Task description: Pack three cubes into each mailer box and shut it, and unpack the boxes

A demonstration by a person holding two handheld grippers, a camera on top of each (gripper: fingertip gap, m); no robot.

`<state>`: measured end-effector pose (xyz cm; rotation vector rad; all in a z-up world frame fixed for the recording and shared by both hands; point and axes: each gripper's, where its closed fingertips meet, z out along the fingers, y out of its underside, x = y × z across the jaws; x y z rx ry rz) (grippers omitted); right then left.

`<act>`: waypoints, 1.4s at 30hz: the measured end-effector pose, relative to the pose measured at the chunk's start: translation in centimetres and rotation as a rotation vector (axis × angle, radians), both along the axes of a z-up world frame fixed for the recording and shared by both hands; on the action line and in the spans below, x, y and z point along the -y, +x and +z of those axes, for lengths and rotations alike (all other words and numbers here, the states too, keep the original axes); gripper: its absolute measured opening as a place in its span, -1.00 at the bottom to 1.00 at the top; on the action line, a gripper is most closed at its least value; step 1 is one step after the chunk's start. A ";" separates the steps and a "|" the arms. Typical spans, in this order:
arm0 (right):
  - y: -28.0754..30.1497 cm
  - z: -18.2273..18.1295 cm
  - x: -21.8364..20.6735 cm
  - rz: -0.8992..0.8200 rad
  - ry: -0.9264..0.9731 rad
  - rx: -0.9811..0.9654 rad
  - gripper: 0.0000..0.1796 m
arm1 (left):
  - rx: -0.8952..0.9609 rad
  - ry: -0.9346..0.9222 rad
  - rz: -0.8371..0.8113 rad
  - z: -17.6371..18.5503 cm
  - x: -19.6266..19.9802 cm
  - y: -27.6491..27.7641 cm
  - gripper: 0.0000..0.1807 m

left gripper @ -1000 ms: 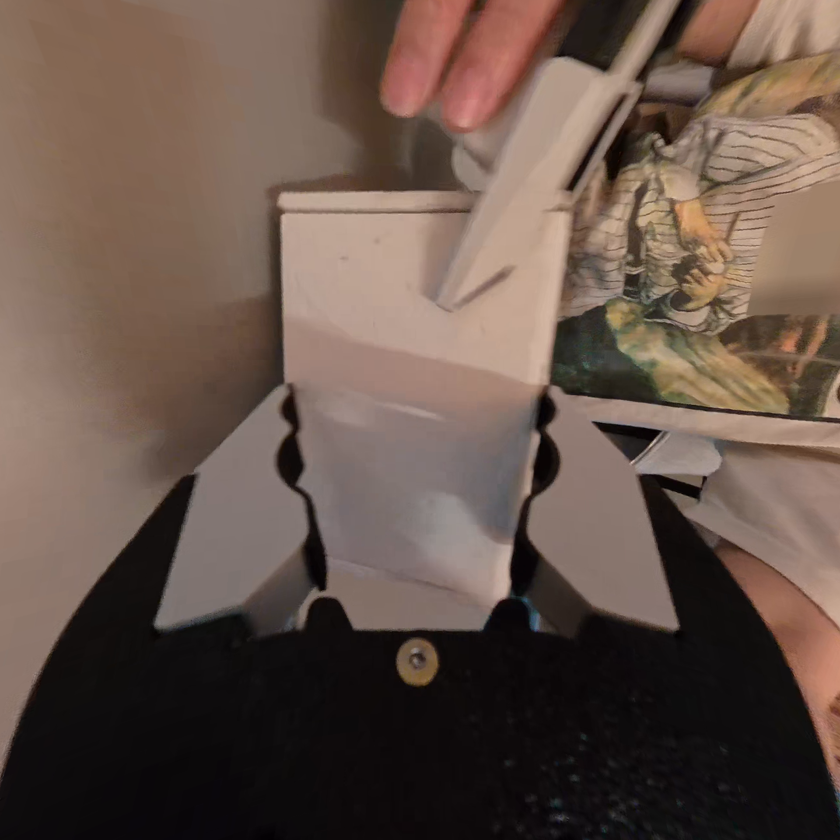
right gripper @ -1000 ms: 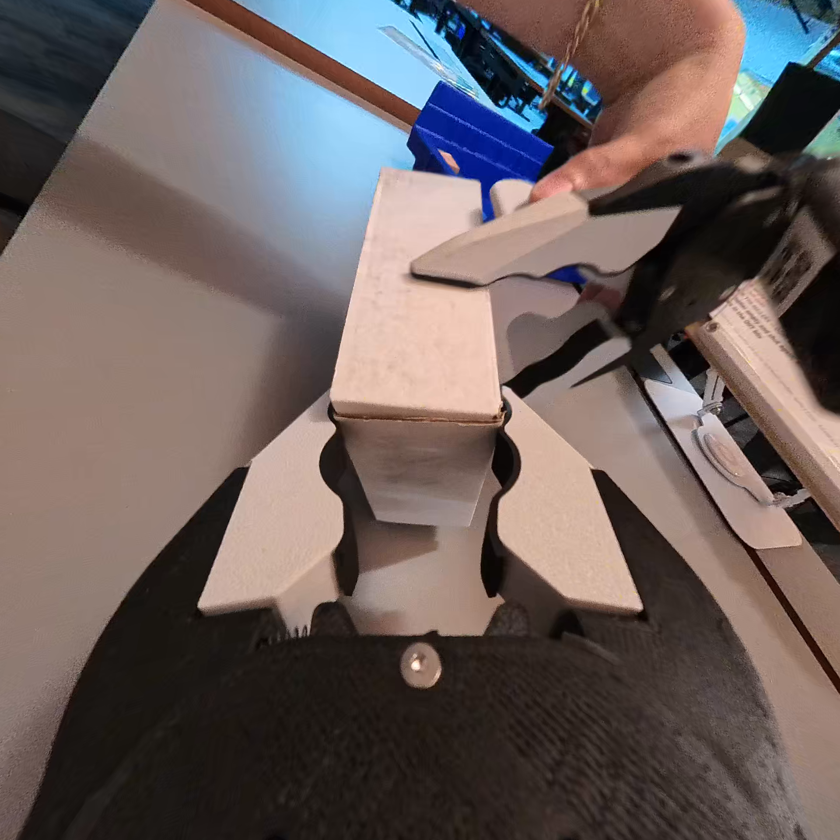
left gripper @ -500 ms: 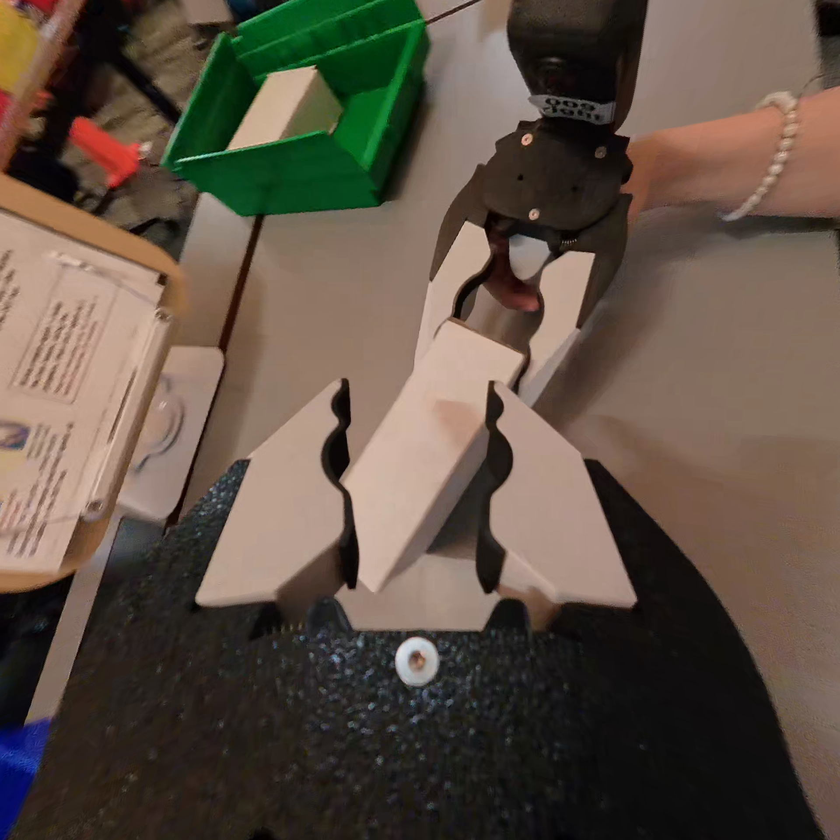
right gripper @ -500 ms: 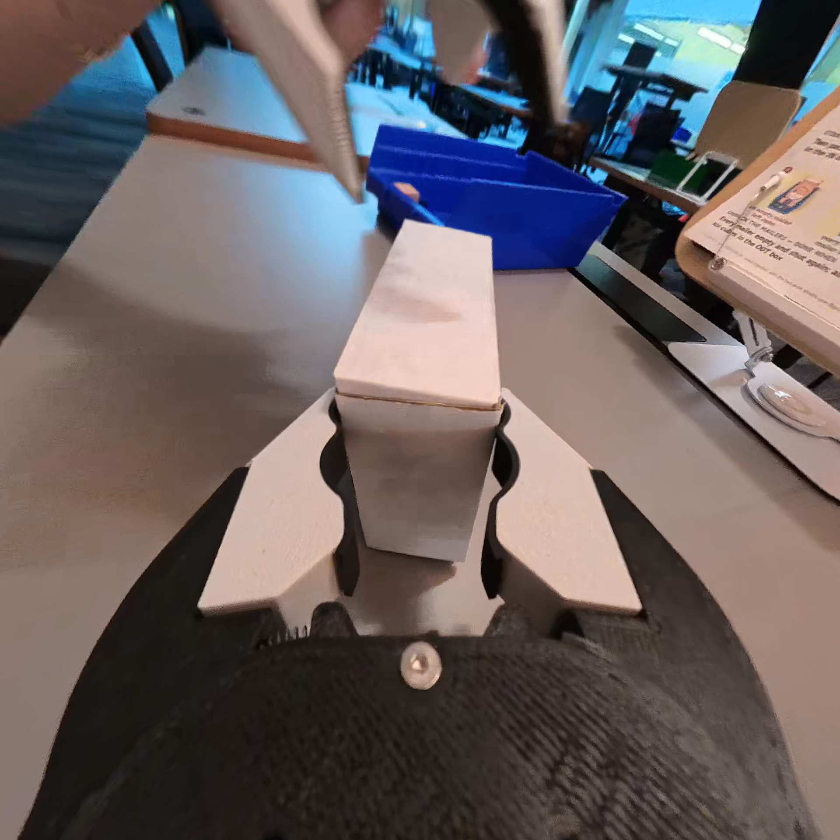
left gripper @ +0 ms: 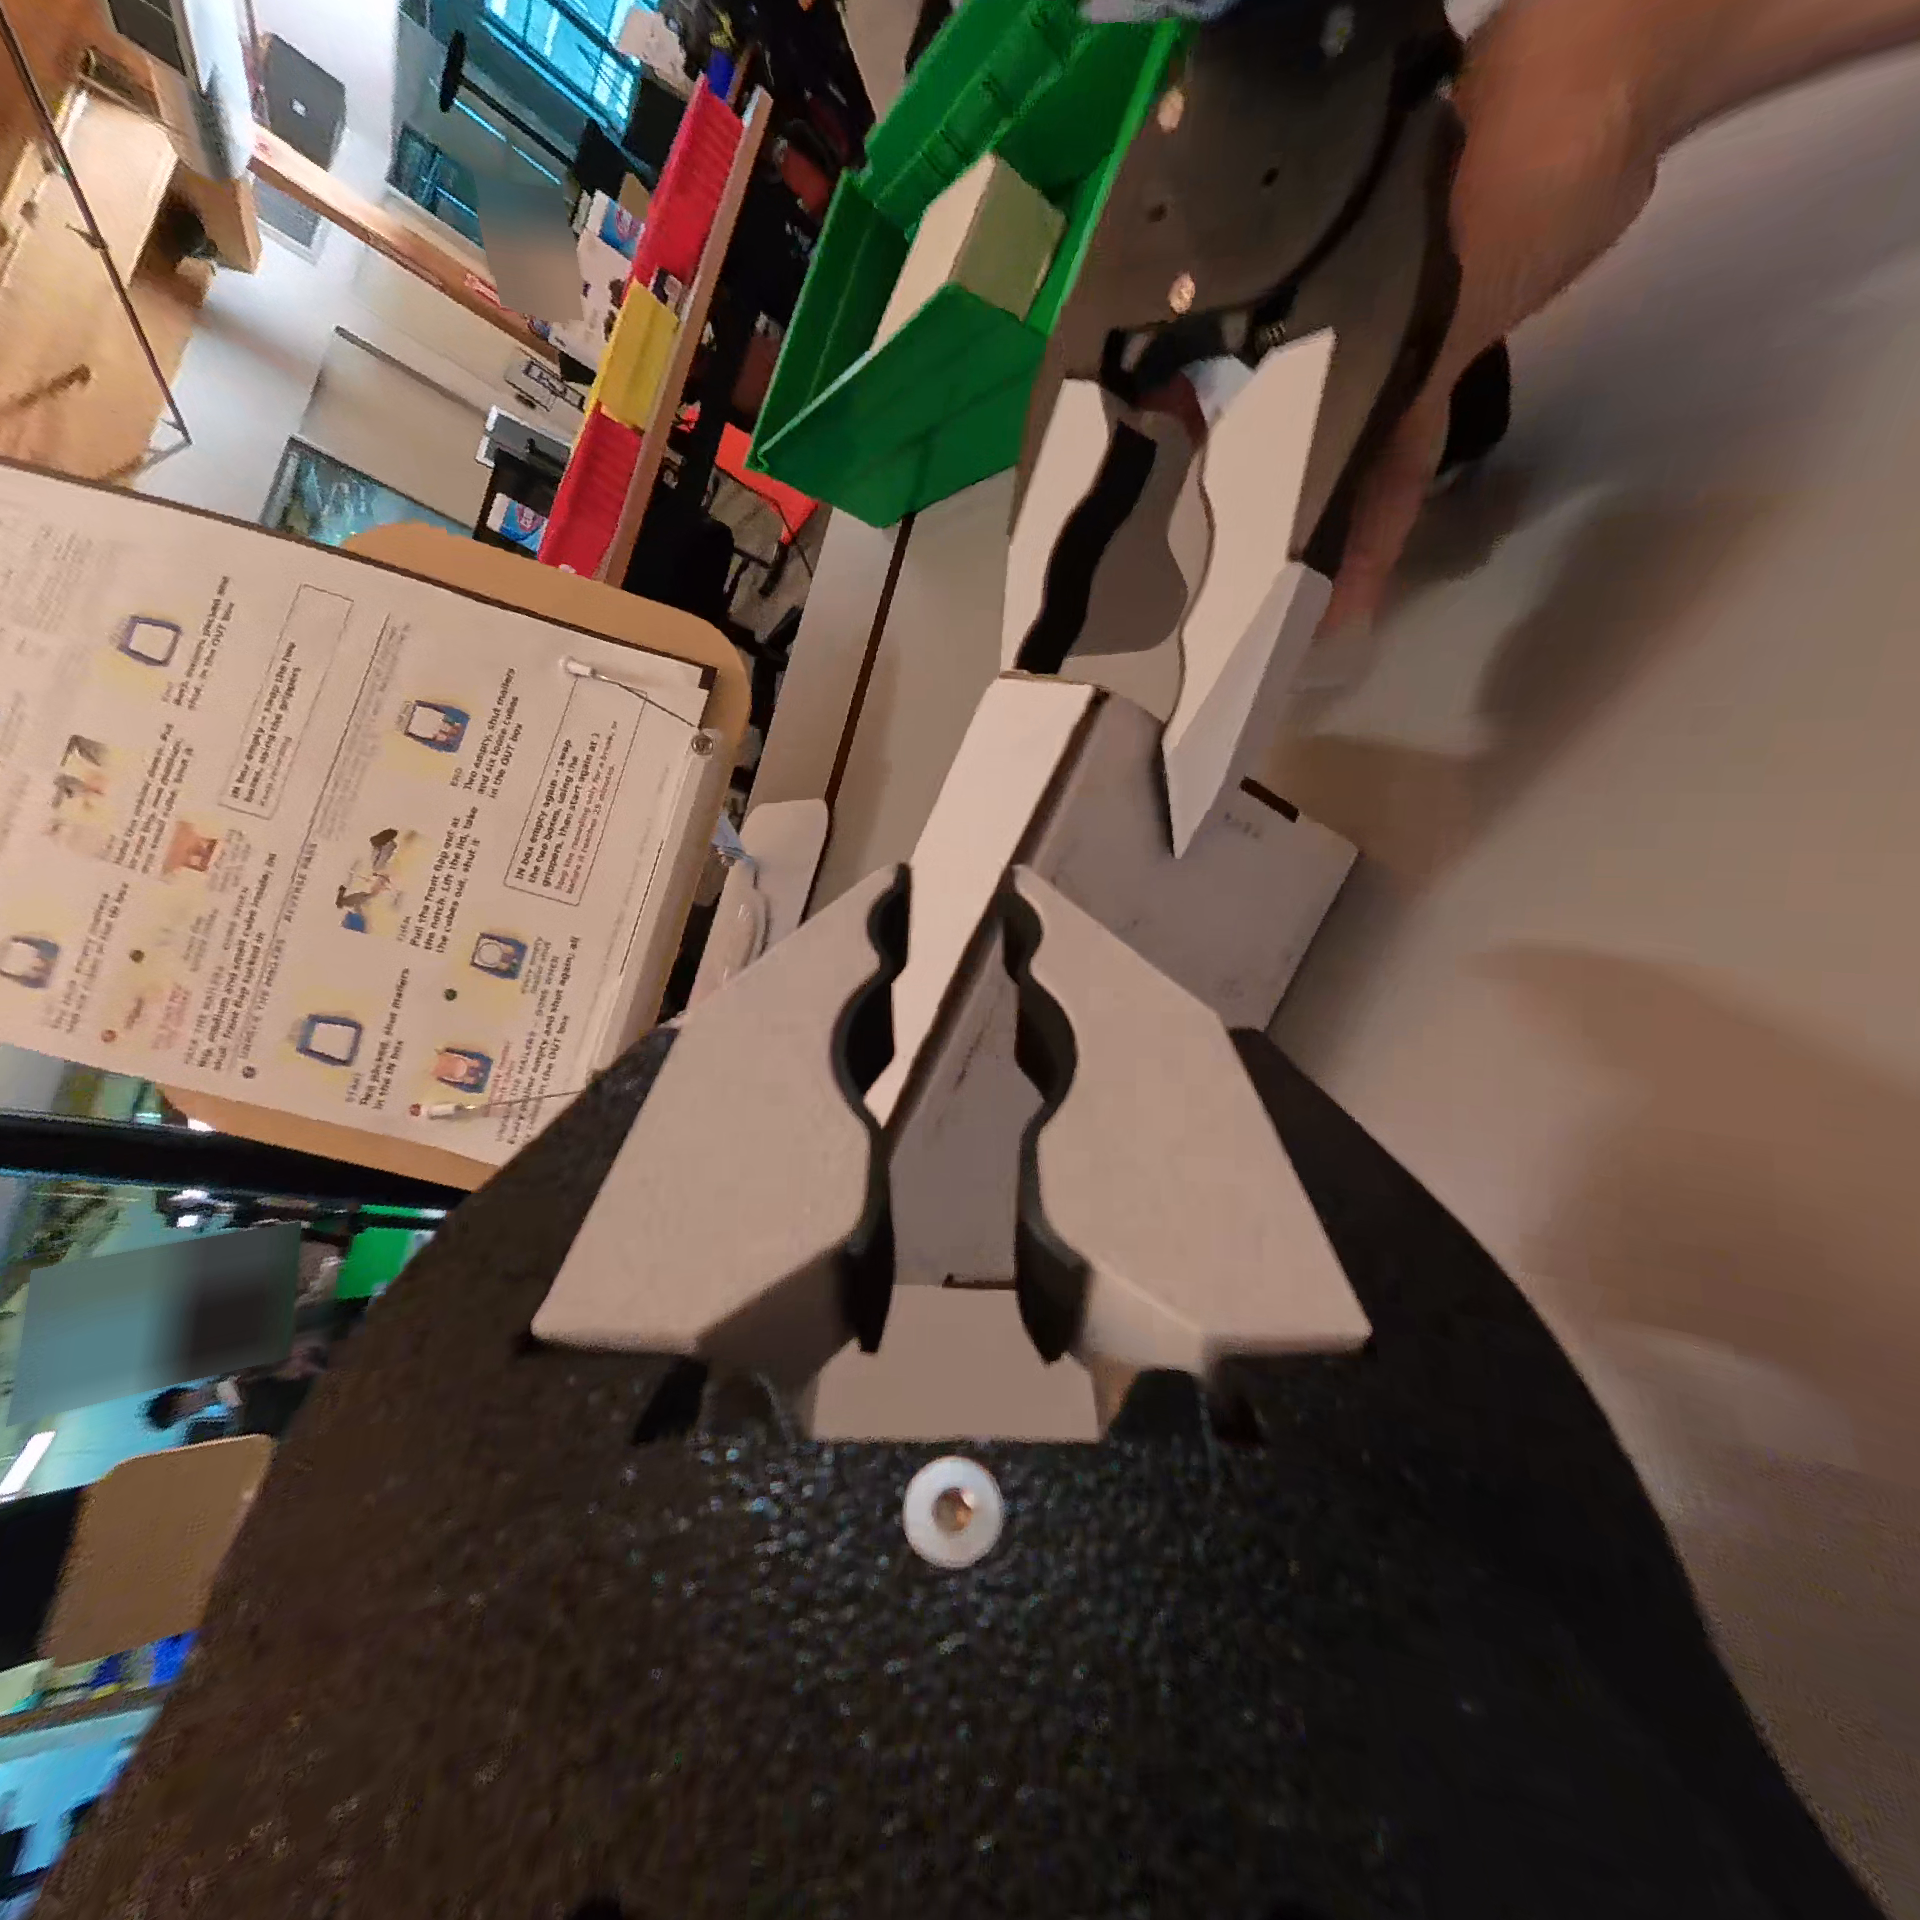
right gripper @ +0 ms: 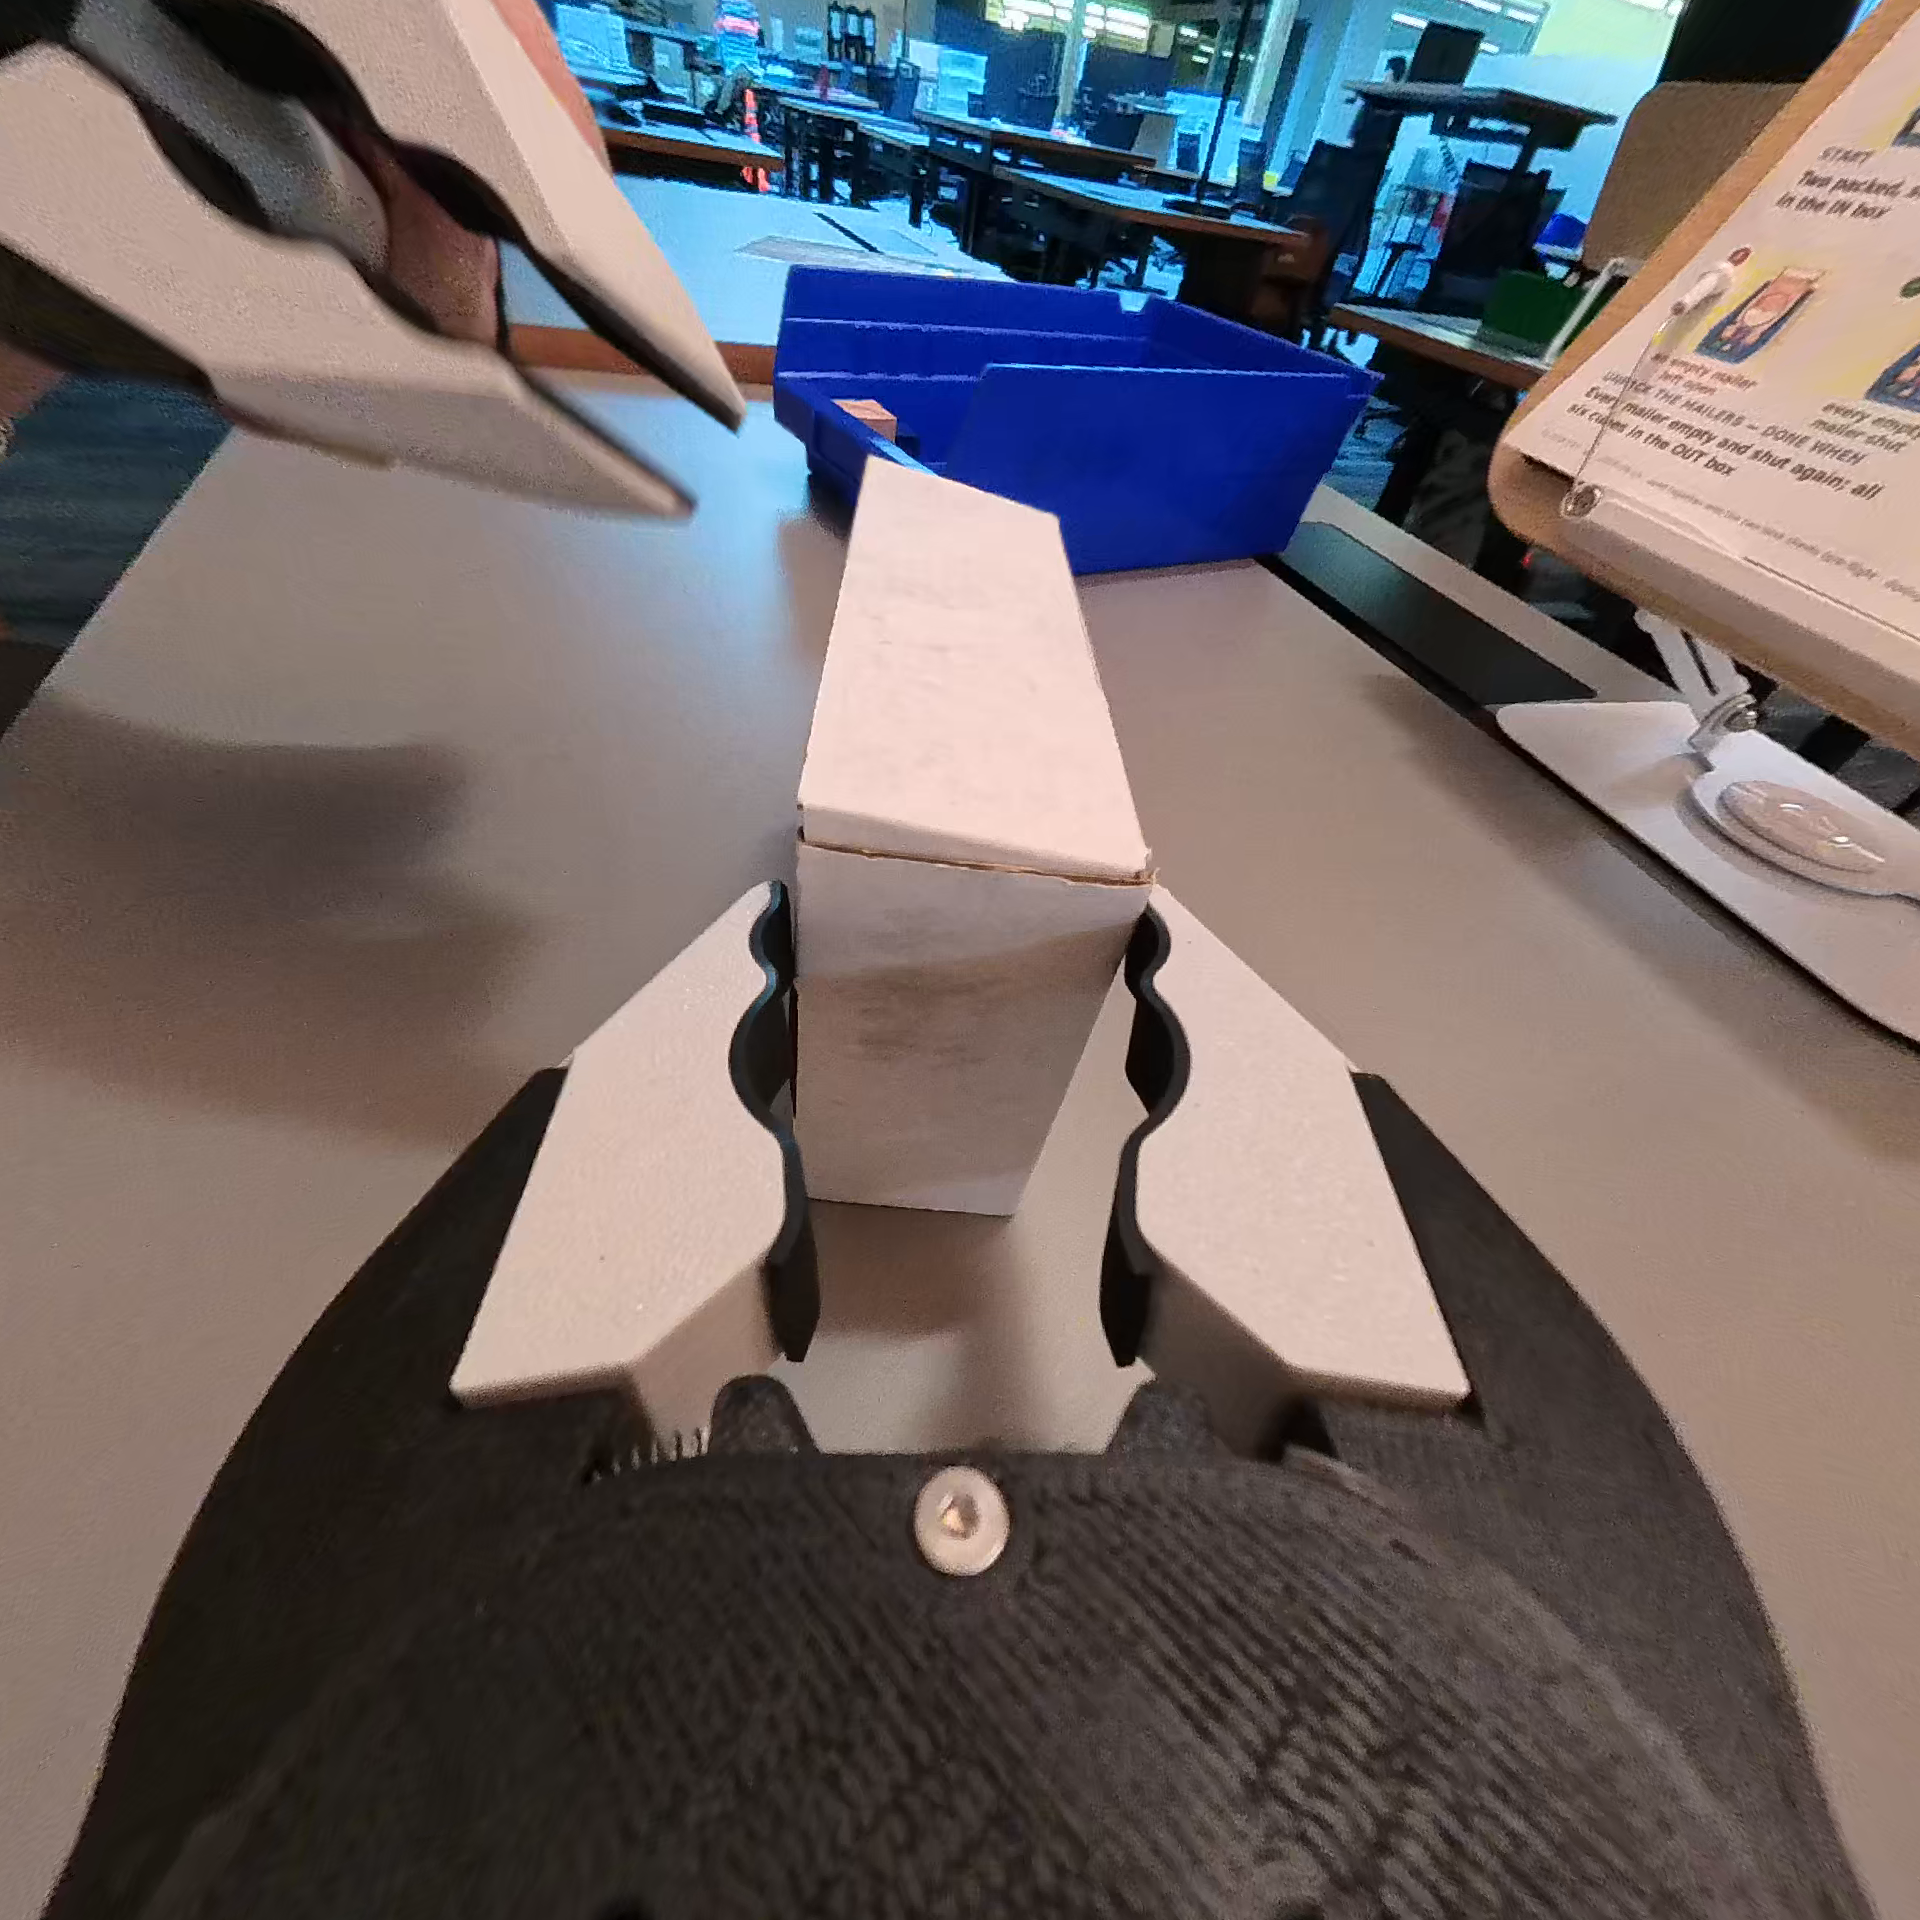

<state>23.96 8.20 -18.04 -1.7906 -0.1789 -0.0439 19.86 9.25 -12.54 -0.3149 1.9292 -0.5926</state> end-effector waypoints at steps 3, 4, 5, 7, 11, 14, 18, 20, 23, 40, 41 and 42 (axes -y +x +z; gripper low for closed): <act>0.1 -0.1 -0.2 0.032 -0.014 -0.008 -0.30 | 0.046 0.101 -0.024 -0.3 0.8 0.6 -0.82; 0.1 -0.1 -0.3 0.043 -0.017 -0.011 -0.30 | 0.044 0.127 -0.034 -0.5 1.1 0.8 -0.82; 0.0 -0.1 -0.3 0.051 -0.015 -0.013 -0.30 | 0.039 0.152 -0.040 -0.6 1.4 1.0 -0.83; -0.2 0.0 -0.3 0.067 -0.004 -0.018 -0.30 | 0.024 0.205 -0.058 -1.1 1.9 1.4 -0.90; -0.3 0.0 0.1 0.074 -0.006 -0.021 -0.30 | 0.027 0.277 -0.096 -1.6 2.7 1.4 -1.00; -0.3 0.0 0.2 0.070 -0.005 -0.019 -0.30 | 0.052 0.319 -0.112 -2.0 3.2 1.0 -1.00; -0.3 0.0 0.2 0.070 -0.006 -0.019 -0.30 | 0.108 0.373 -0.080 -1.9 3.0 1.4 -1.00; -0.3 0.0 0.2 0.067 -0.004 -0.014 -0.30 | 0.121 0.372 -0.073 -1.6 3.1 1.4 -1.00; -0.3 0.0 0.2 0.068 -0.004 -0.014 -0.30 | 0.109 0.373 -0.077 -2.0 3.3 1.5 -1.00; -0.4 0.0 0.3 0.079 -0.003 -0.011 -0.30 | 0.034 0.392 -0.092 -2.1 3.8 2.0 -0.91; -0.5 0.0 0.3 0.082 -0.003 -0.011 -0.30 | 0.014 0.391 -0.096 -2.2 3.8 2.0 -0.93; -0.5 0.0 0.3 0.083 -0.003 -0.011 -0.30 | 0.000 0.390 -0.097 -2.4 3.8 2.0 -0.95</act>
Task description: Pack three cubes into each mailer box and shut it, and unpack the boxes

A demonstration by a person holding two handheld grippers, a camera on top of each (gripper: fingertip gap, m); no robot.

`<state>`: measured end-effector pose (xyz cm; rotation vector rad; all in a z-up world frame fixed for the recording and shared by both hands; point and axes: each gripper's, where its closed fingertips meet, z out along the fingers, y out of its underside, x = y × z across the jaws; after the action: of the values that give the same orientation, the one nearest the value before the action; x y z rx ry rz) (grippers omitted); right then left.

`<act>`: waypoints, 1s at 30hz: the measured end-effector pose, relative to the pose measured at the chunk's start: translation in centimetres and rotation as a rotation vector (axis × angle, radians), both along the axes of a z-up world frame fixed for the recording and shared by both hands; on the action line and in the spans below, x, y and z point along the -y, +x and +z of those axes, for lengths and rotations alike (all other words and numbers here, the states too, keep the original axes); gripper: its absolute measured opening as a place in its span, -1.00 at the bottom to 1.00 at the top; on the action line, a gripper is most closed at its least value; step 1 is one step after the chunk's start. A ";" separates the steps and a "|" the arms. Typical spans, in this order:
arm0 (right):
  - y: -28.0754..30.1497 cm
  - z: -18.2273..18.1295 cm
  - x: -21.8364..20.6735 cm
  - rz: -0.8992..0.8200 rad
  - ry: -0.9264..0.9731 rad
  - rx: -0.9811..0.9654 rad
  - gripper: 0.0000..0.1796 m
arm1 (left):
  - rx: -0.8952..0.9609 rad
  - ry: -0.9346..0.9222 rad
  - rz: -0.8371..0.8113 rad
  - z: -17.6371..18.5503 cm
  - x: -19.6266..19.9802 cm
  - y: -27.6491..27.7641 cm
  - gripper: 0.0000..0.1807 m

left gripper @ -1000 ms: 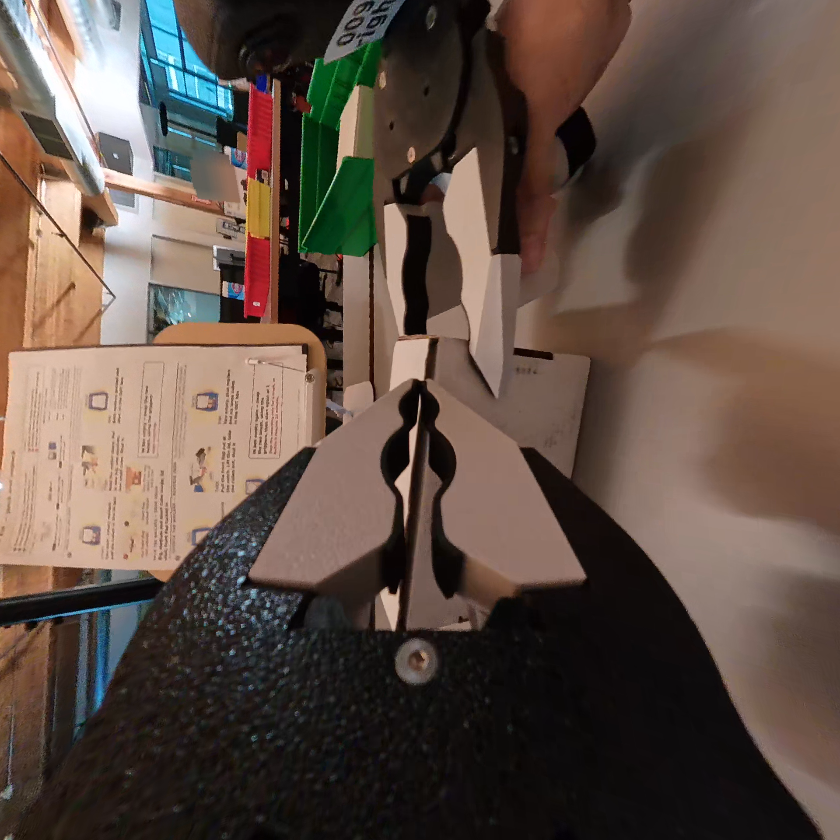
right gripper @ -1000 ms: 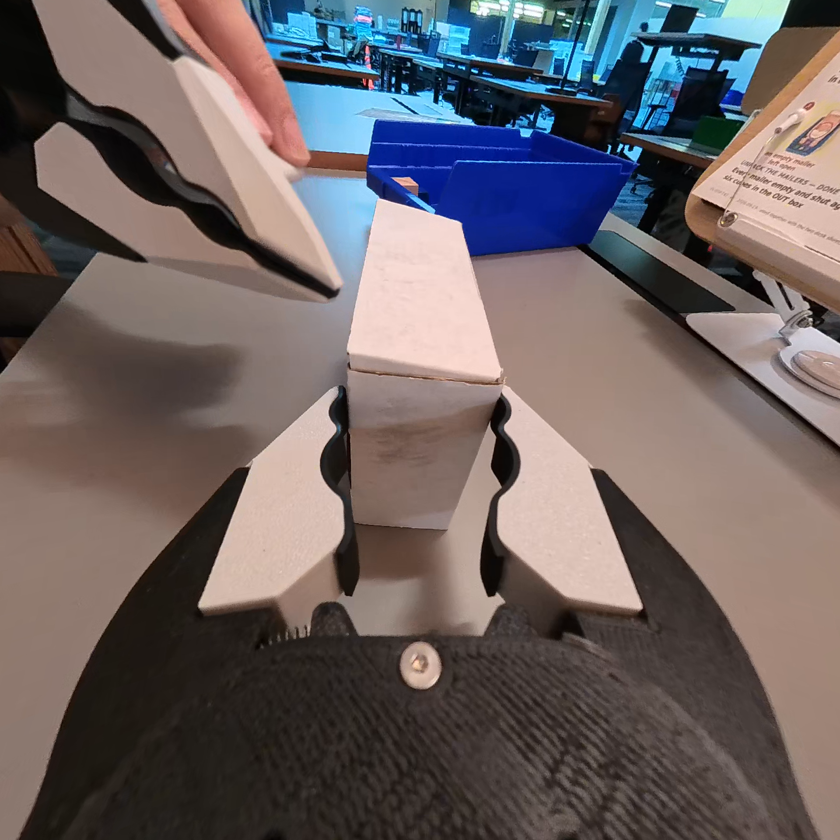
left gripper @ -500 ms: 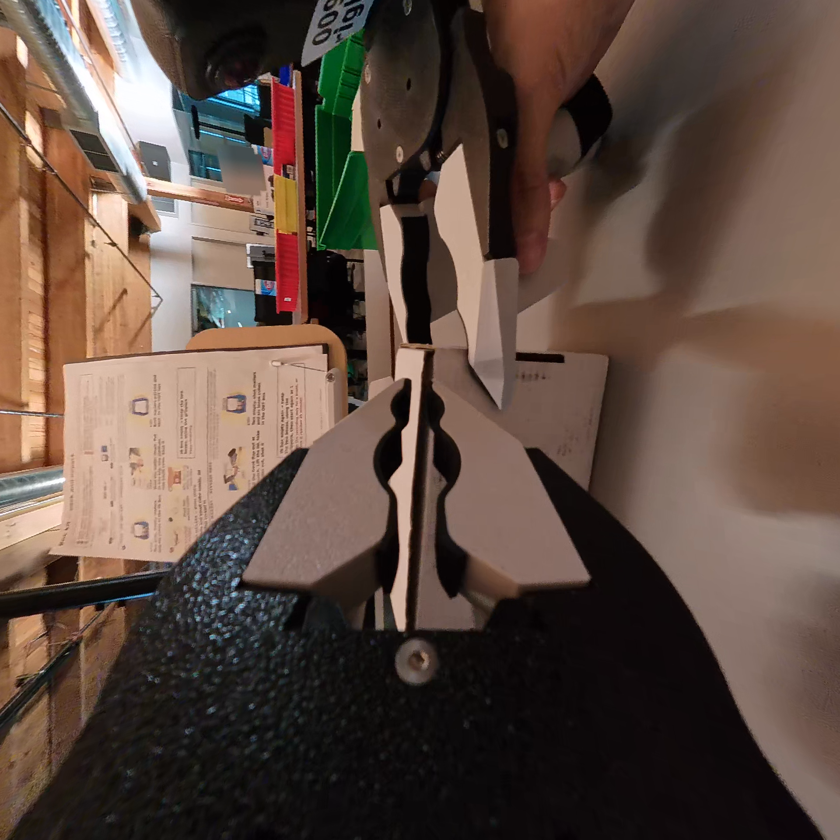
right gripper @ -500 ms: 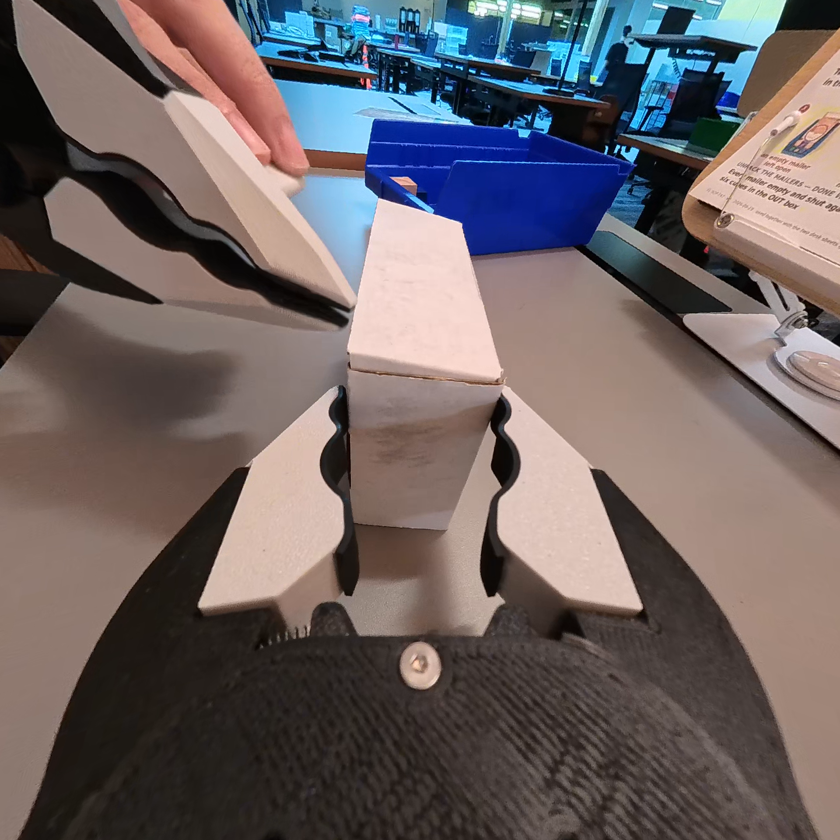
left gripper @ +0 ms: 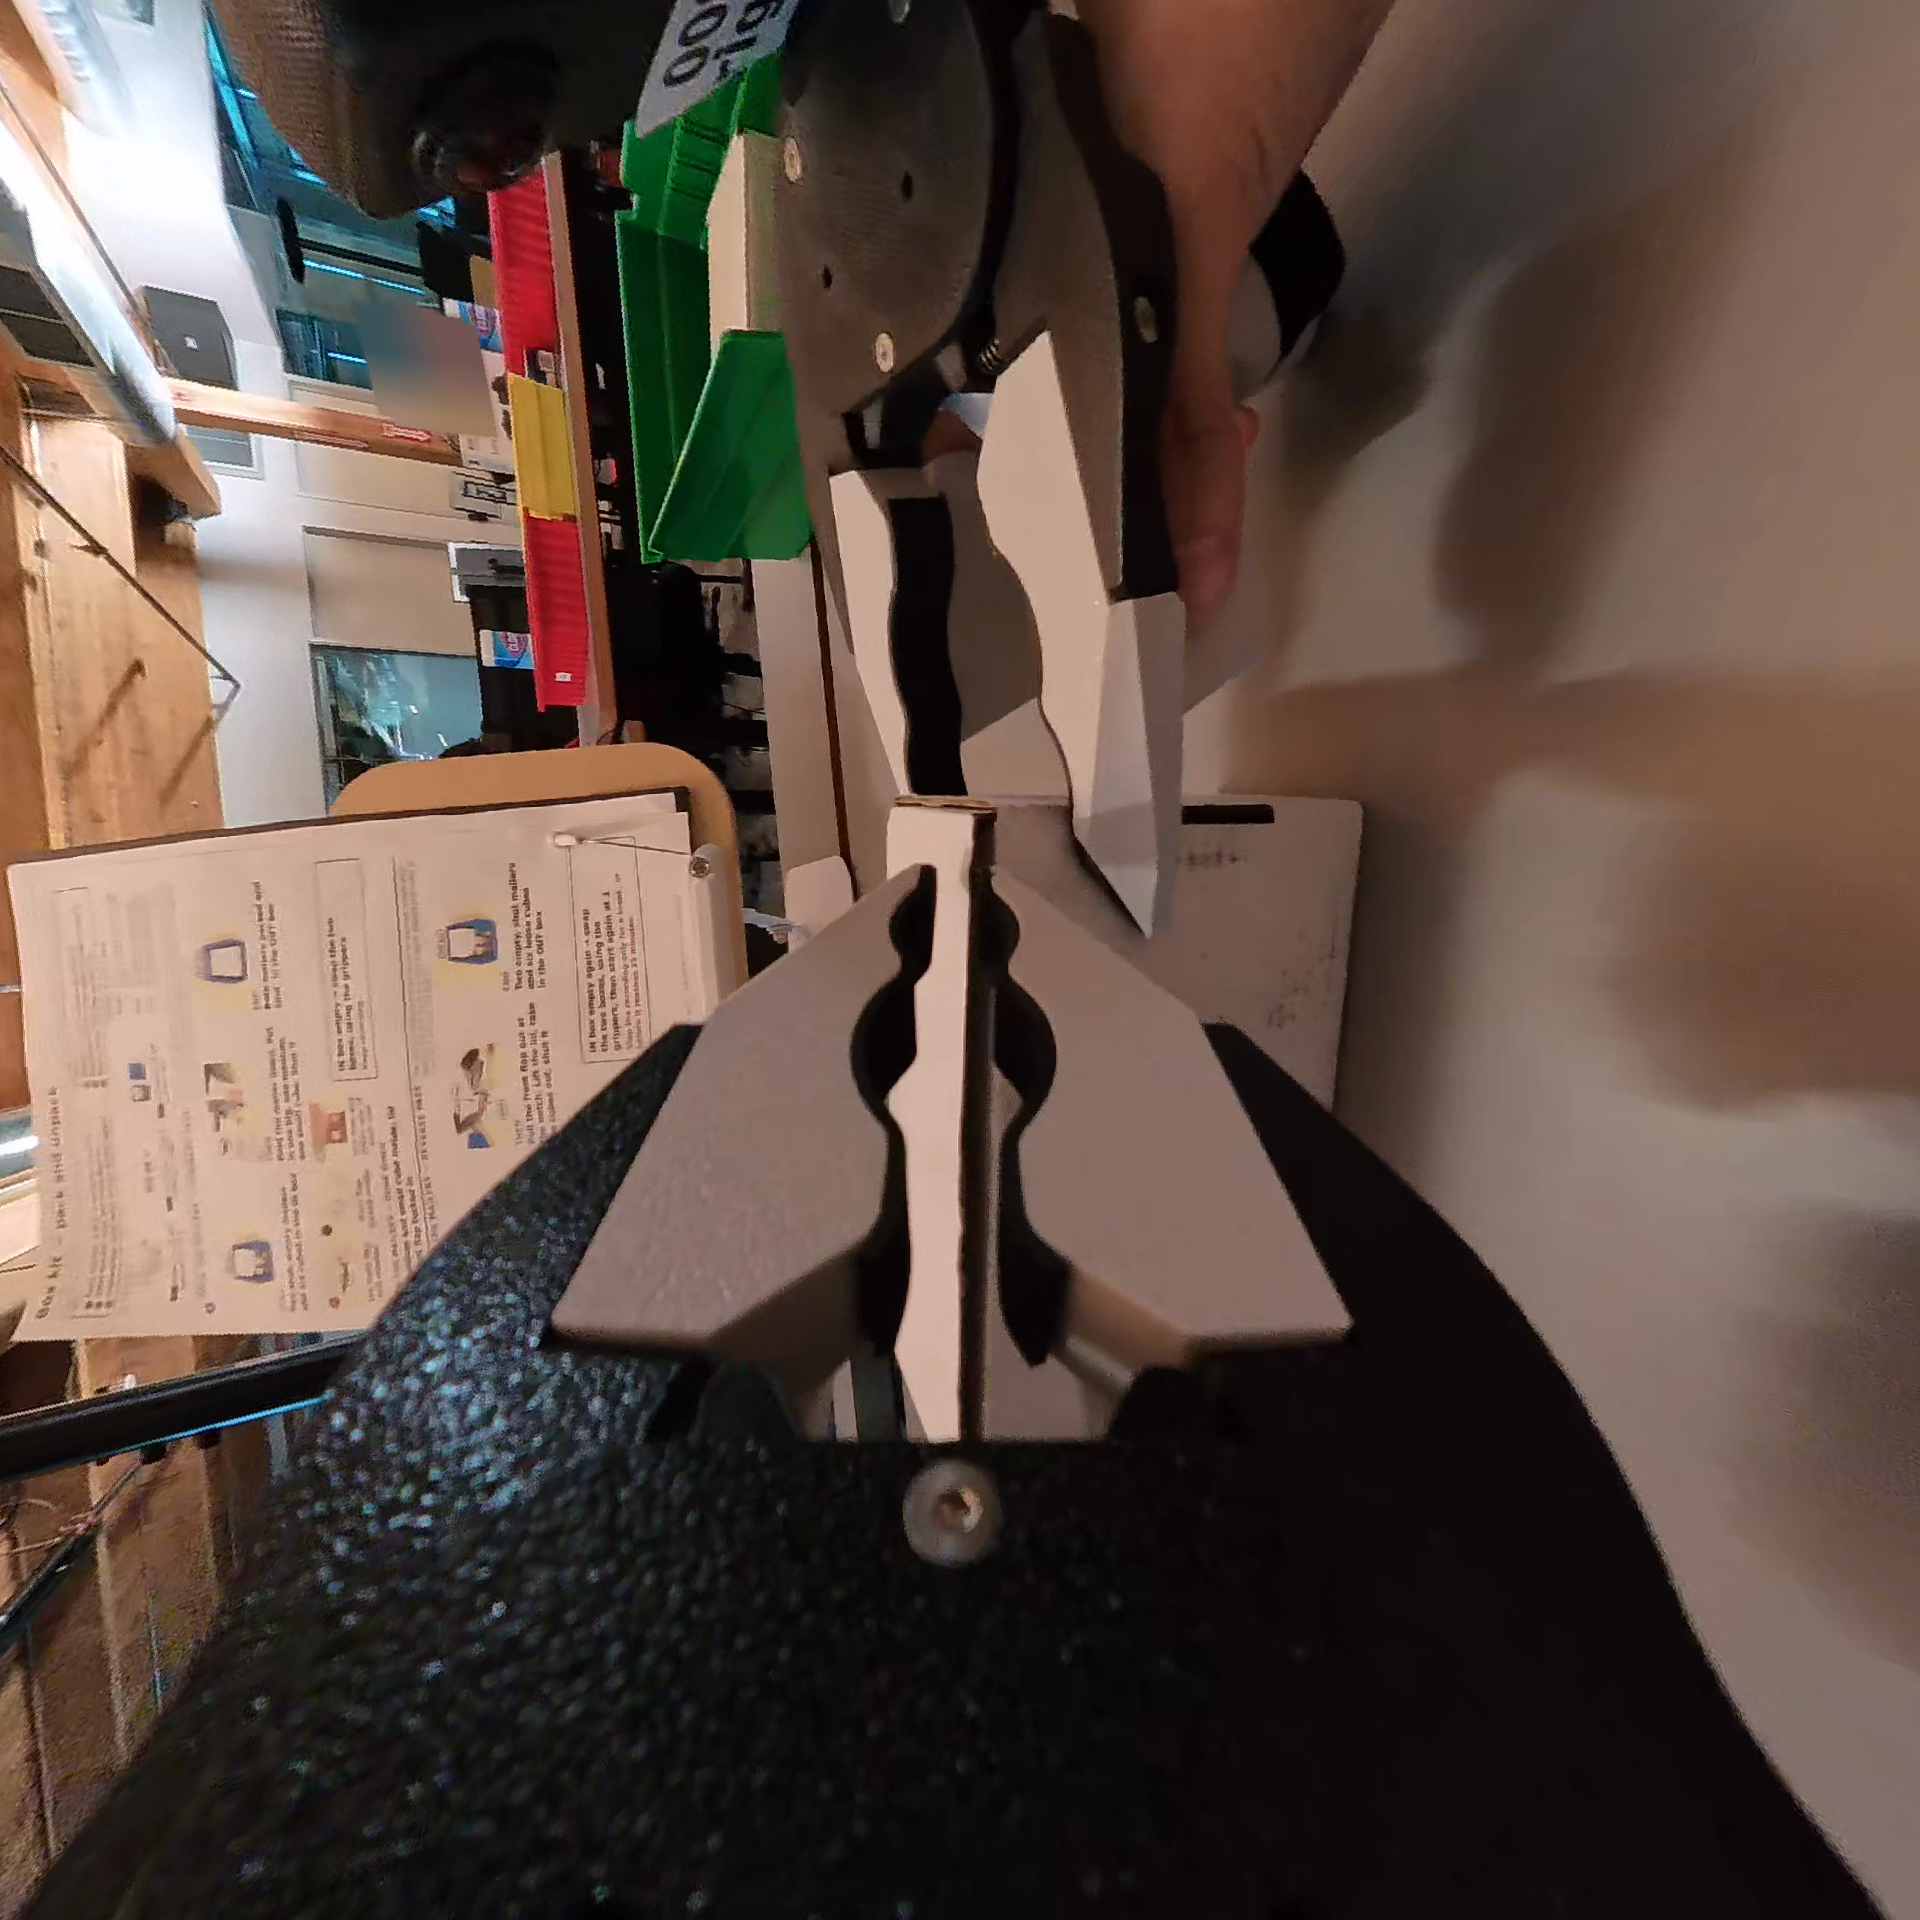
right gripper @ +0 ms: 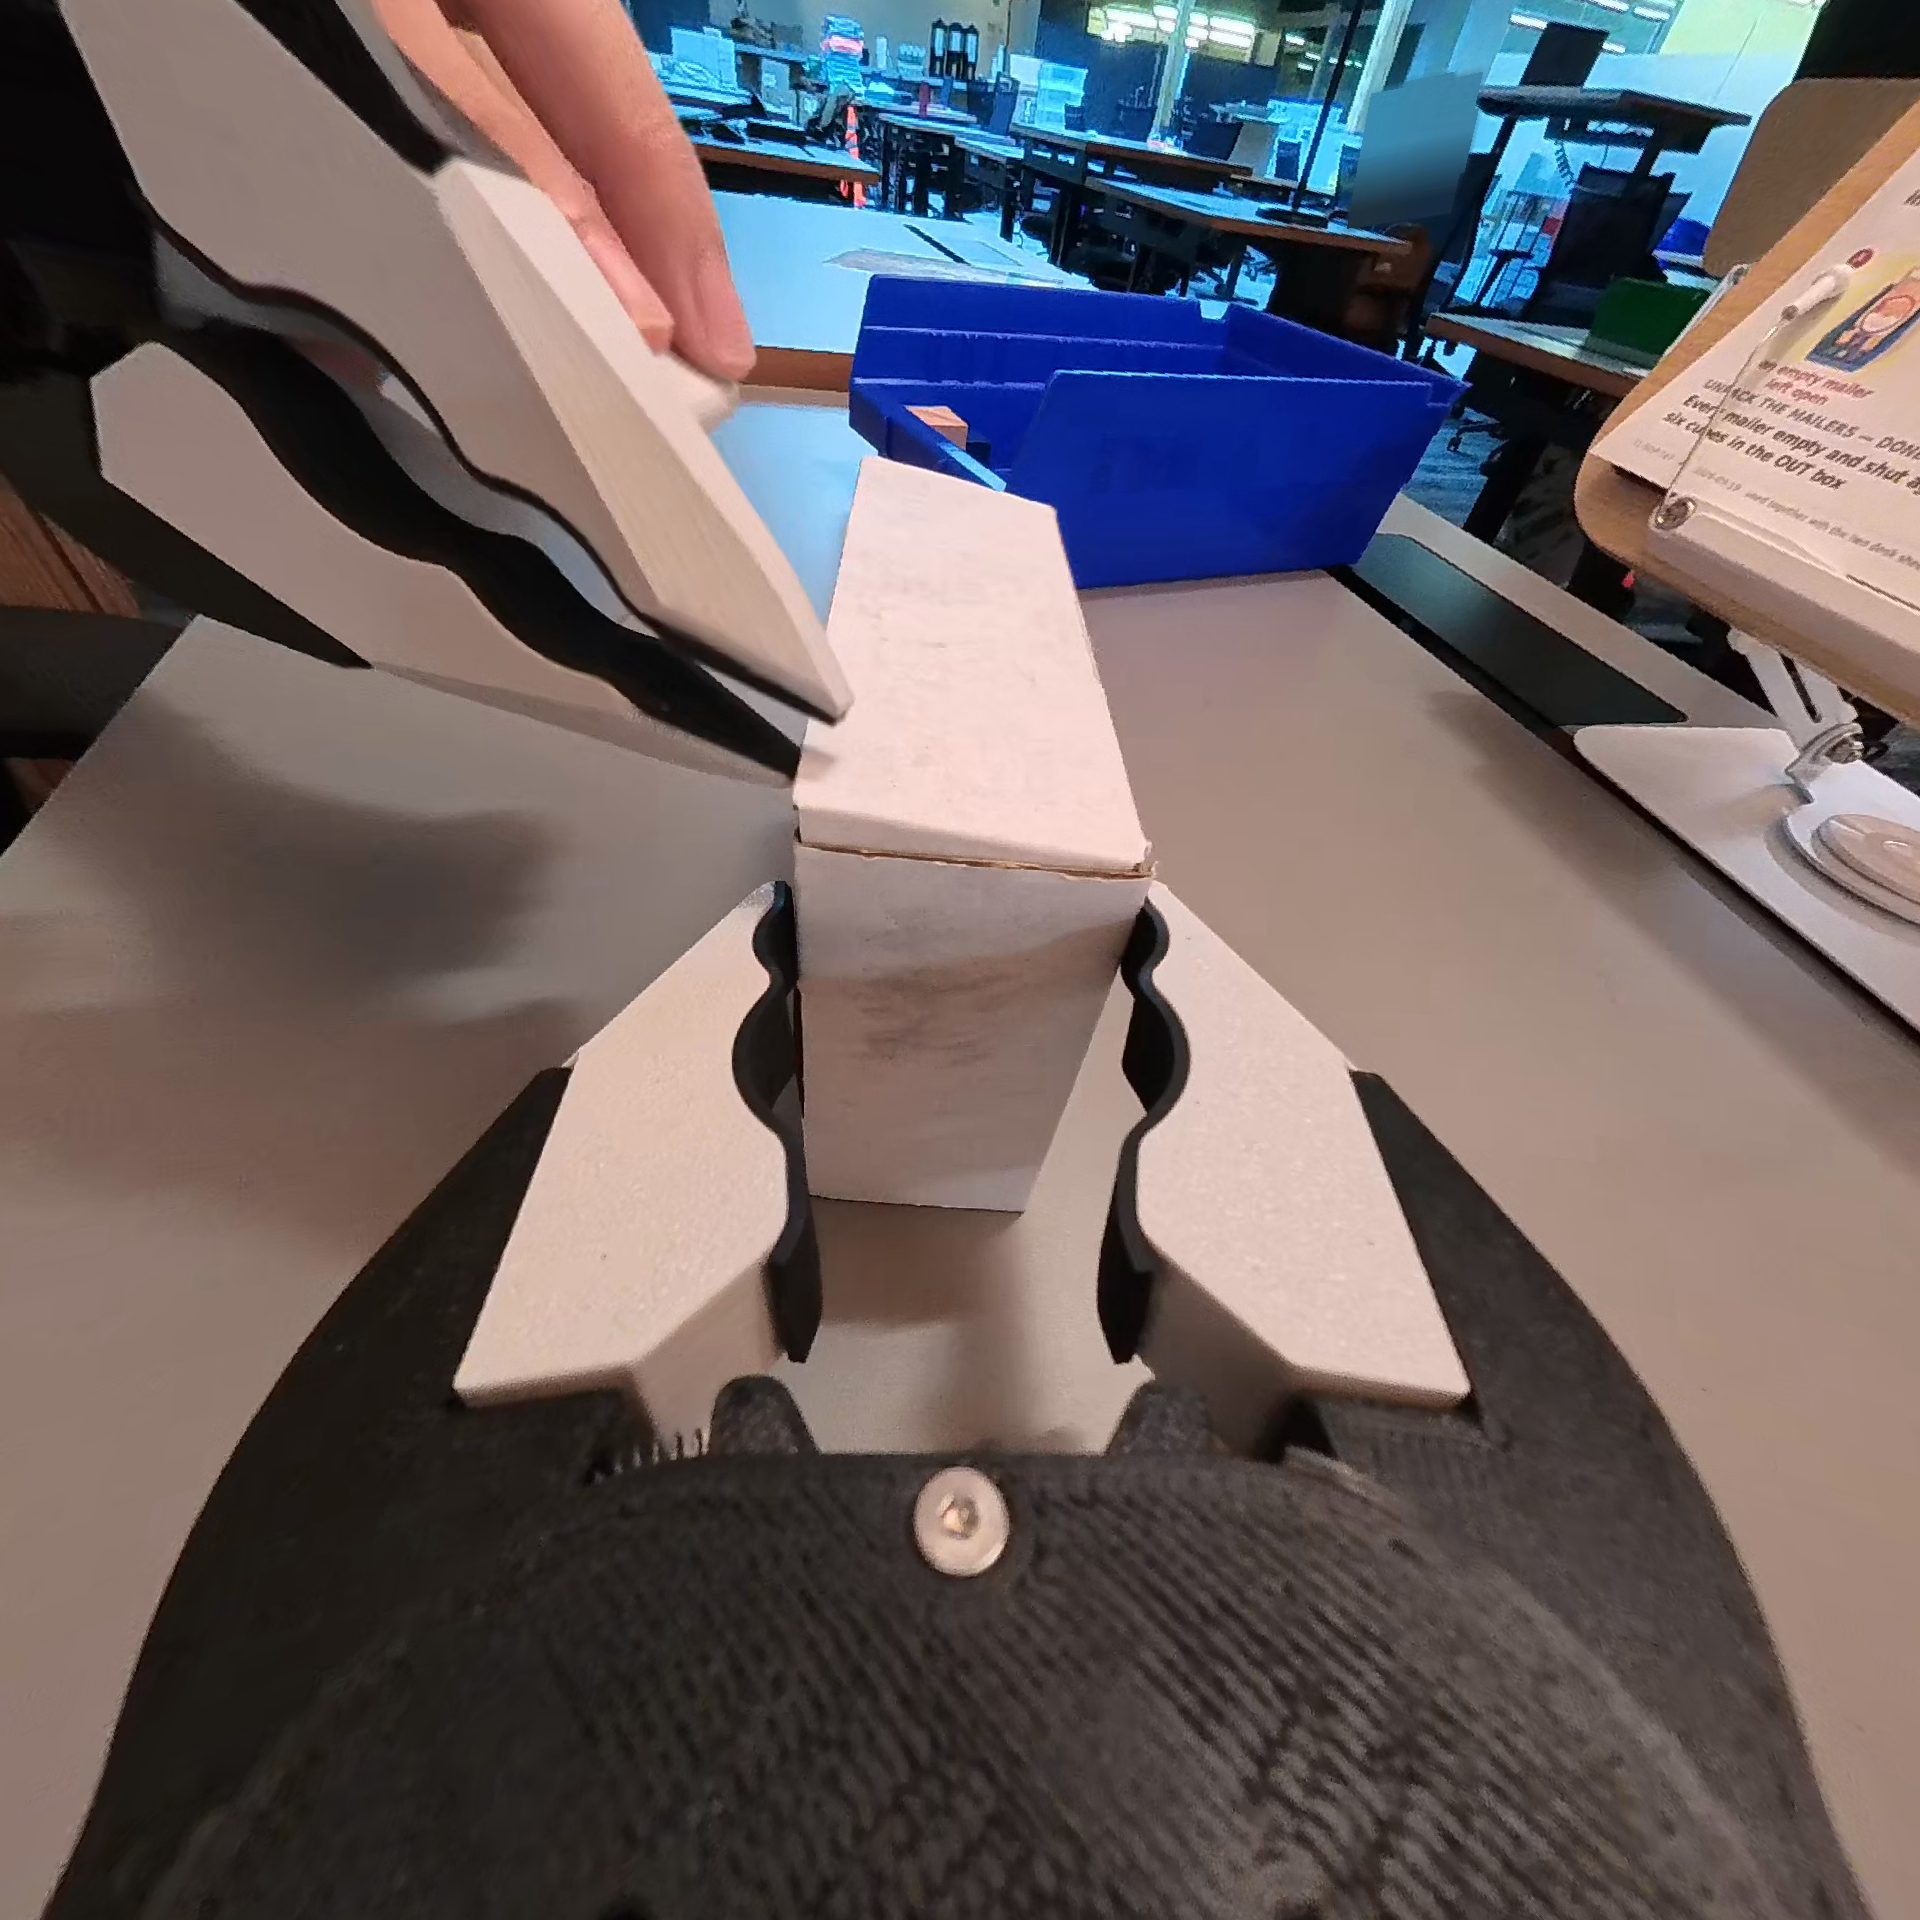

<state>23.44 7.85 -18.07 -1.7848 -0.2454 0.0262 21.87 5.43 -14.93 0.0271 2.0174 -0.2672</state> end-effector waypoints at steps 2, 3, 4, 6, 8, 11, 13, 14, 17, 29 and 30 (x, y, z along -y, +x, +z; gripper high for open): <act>0.1 0.0 0.0 -0.001 -0.003 -0.008 -0.30 | 0.000 0.013 -0.010 -0.1 0.0 0.0 -0.97; 0.1 0.0 0.0 0.000 -0.004 -0.010 -0.30 | 0.004 0.023 -0.012 -0.1 0.0 0.1 -0.96; 0.0 0.0 0.0 0.004 -0.005 -0.011 -0.30 | 0.008 0.037 -0.012 0.0 0.0 0.1 -0.95; 0.0 0.0 0.0 0.004 -0.006 -0.016 -0.30 | 0.027 0.066 -0.014 0.2 0.0 0.3 -0.92; -0.1 -0.1 0.0 0.008 -0.007 -0.017 -0.30 | 0.049 0.080 -0.011 0.6 0.0 0.4 -0.91; -0.3 -0.1 0.1 0.013 -0.008 -0.020 -0.30 | 0.083 0.065 0.000 1.2 0.0 0.4 -0.93; -0.4 -0.1 0.1 0.019 -0.009 -0.021 -0.30 | 0.115 0.051 0.014 1.8 -0.1 0.5 -0.95; -0.5 -0.1 0.1 0.023 -0.009 -0.020 -0.30 | 0.178 0.040 0.030 2.8 -0.2 0.8 -1.00; -1.1 0.0 0.1 0.048 -0.002 0.001 -0.30 | 0.173 -0.024 0.017 4.3 -0.3 0.7 -1.00; -0.6 0.0 1.0 0.039 -0.002 -0.009 -0.30 | 0.045 -0.473 0.168 2.4 -6.8 -4.6 -1.00; -0.6 0.0 1.0 0.041 -0.001 -0.006 -0.30 | 0.041 -0.439 0.196 1.5 -6.9 -4.4 -1.00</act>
<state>22.83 6.82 -18.07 -1.7805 -0.2774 0.0606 17.46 12.38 -13.40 -0.4340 1.8658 -0.5717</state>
